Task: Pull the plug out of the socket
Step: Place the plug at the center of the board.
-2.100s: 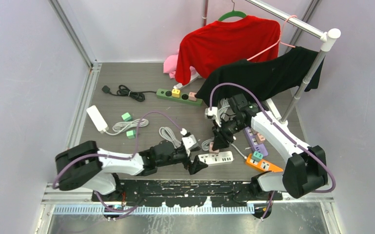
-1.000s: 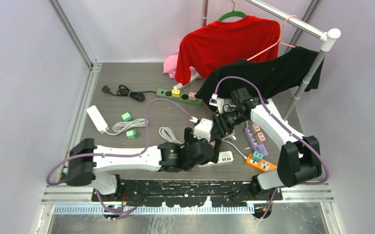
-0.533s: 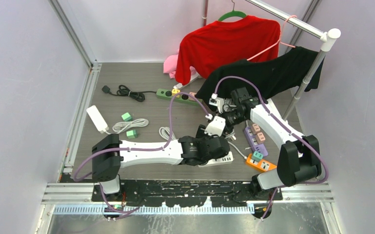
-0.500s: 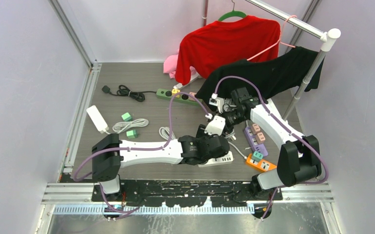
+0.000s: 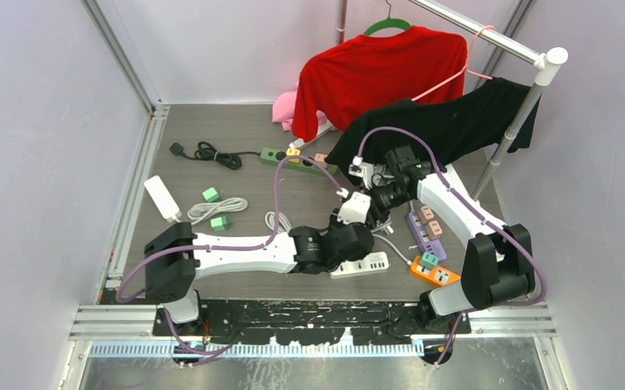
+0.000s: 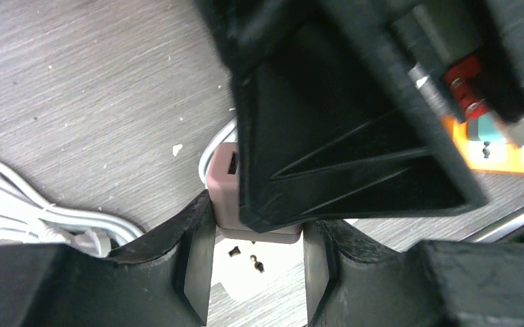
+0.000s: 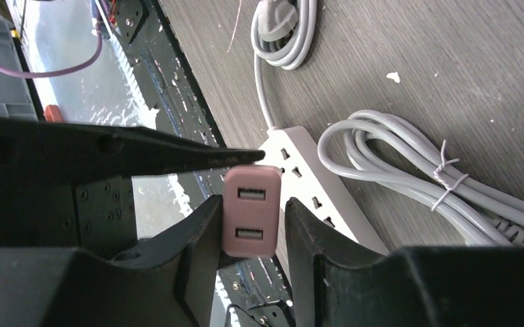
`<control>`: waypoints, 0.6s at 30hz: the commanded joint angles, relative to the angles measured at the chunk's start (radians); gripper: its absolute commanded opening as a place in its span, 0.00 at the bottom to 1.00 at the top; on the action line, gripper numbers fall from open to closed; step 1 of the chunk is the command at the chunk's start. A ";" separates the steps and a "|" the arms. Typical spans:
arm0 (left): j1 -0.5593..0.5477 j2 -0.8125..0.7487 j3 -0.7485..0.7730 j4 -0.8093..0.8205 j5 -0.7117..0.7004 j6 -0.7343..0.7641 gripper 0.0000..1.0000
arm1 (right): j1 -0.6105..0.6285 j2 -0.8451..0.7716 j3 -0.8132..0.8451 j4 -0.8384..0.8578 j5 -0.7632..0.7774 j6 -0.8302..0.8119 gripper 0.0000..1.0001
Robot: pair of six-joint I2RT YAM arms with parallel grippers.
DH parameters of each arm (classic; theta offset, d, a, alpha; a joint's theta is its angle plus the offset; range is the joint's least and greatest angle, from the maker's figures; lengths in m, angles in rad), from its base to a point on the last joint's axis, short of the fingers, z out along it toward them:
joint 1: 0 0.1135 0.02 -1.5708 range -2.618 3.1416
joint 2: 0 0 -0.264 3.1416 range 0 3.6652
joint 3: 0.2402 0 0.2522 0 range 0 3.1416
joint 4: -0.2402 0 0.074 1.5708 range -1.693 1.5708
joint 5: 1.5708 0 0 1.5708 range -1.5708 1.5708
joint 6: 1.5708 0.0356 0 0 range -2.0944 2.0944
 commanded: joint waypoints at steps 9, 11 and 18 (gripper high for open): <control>0.022 -0.205 -0.232 0.008 -0.105 -0.085 0.00 | 0.003 -0.045 0.033 -0.050 -0.060 -0.076 0.63; 0.022 -0.233 -0.256 -0.052 -0.134 -0.111 0.00 | 0.003 -0.043 0.034 -0.050 -0.058 -0.076 0.63; 0.041 -0.278 -0.263 -0.370 -0.304 -0.233 0.00 | 0.003 -0.037 0.032 -0.046 -0.045 -0.073 0.64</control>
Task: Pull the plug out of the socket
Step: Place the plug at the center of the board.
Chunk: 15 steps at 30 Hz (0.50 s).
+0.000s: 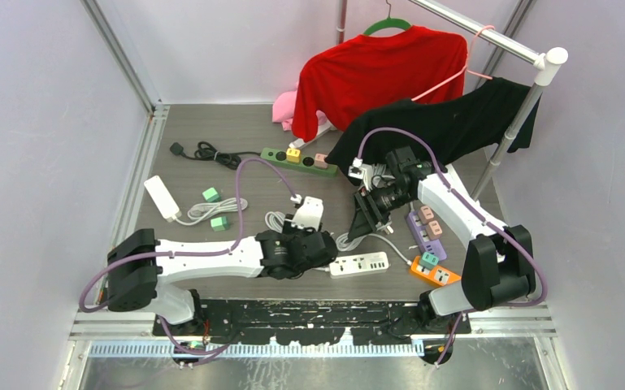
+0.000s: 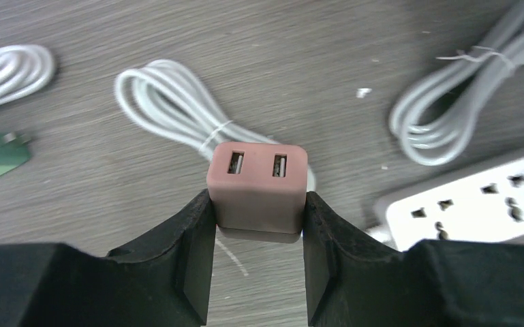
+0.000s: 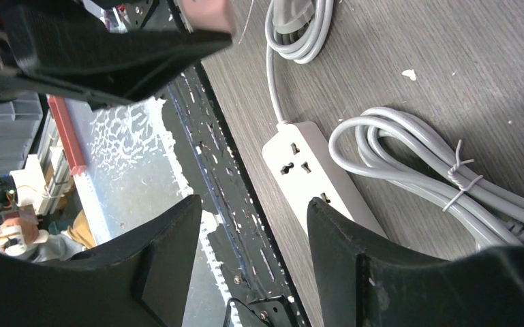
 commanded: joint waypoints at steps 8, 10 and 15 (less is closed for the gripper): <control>0.156 -0.049 -0.016 -0.335 -0.165 -0.164 0.00 | 0.004 -0.030 0.027 0.000 -0.002 -0.011 0.63; 0.196 -0.049 -0.026 -0.345 -0.158 -0.173 0.00 | 0.003 -0.030 0.028 0.001 -0.001 -0.012 0.63; 0.304 -0.057 -0.068 -0.324 -0.111 -0.170 0.00 | 0.003 -0.030 0.027 0.000 0.001 -0.011 0.63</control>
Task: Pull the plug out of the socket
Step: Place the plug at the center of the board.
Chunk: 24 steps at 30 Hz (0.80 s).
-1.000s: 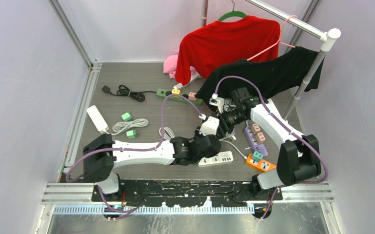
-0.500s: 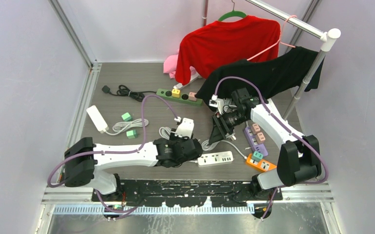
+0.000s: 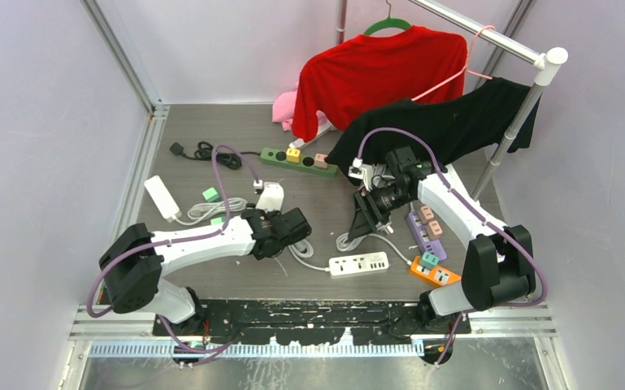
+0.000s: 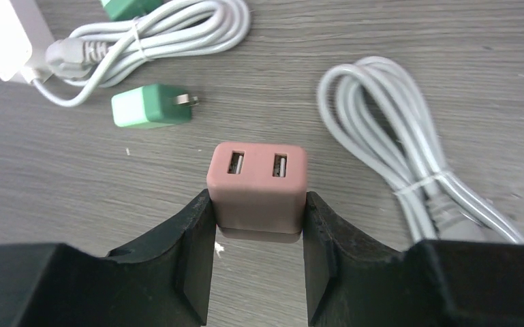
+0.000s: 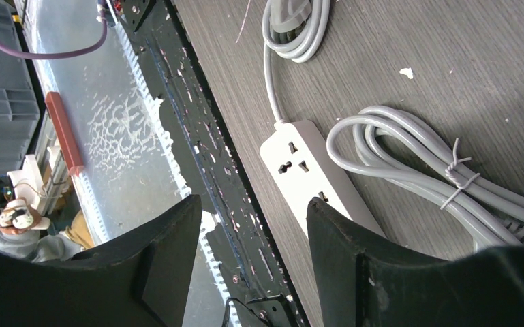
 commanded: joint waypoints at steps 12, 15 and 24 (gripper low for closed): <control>0.257 -0.005 -0.087 0.098 0.095 0.030 0.00 | 0.004 -0.030 0.026 0.001 -0.006 -0.011 0.63; 0.288 0.012 -0.087 0.127 0.120 0.061 0.00 | 0.004 -0.030 0.025 0.001 -0.007 -0.013 0.63; 0.325 0.066 -0.086 0.119 0.117 0.056 0.54 | 0.004 -0.034 0.025 0.000 -0.007 -0.016 0.63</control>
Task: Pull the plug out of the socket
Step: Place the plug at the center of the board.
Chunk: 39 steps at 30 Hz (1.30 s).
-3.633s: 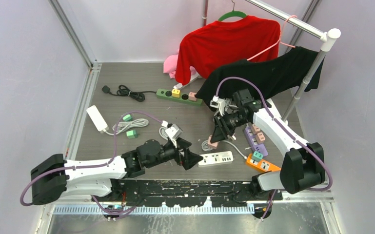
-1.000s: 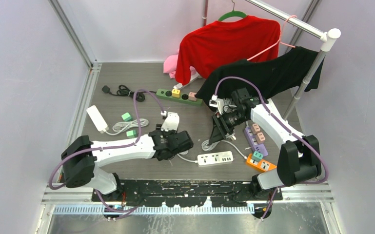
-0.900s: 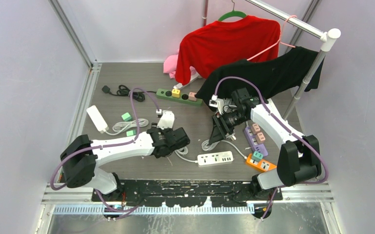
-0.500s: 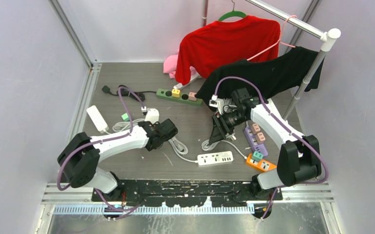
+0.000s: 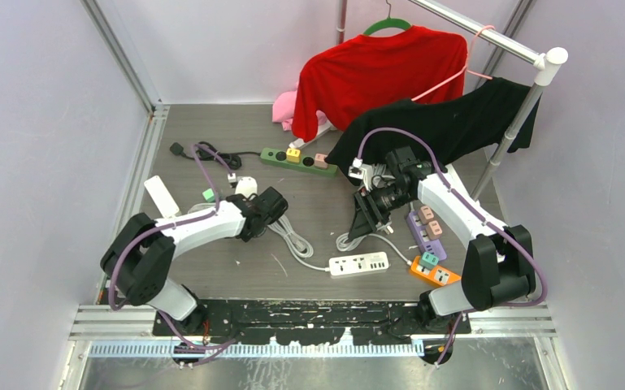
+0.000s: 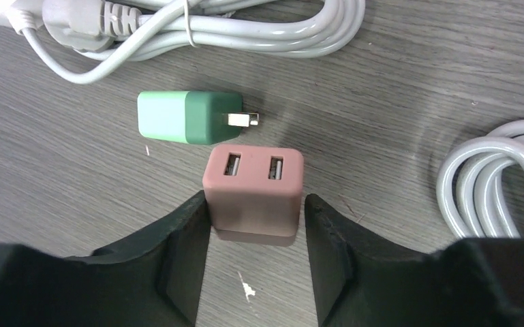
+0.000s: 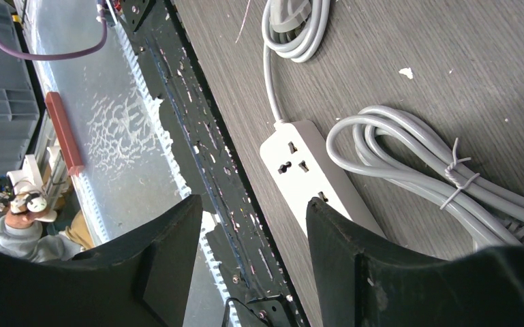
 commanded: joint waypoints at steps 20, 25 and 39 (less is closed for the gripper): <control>-0.207 -0.115 0.007 -0.012 -0.027 0.077 0.96 | 0.003 -0.049 0.030 -0.026 0.017 -0.067 0.62; -0.364 -0.175 0.009 0.052 -0.027 0.093 0.98 | 0.003 -0.065 0.027 -0.030 0.031 -0.086 0.62; -0.497 -0.445 -0.185 0.735 0.485 0.324 0.88 | -0.012 -0.113 0.026 -0.046 0.038 -0.118 0.62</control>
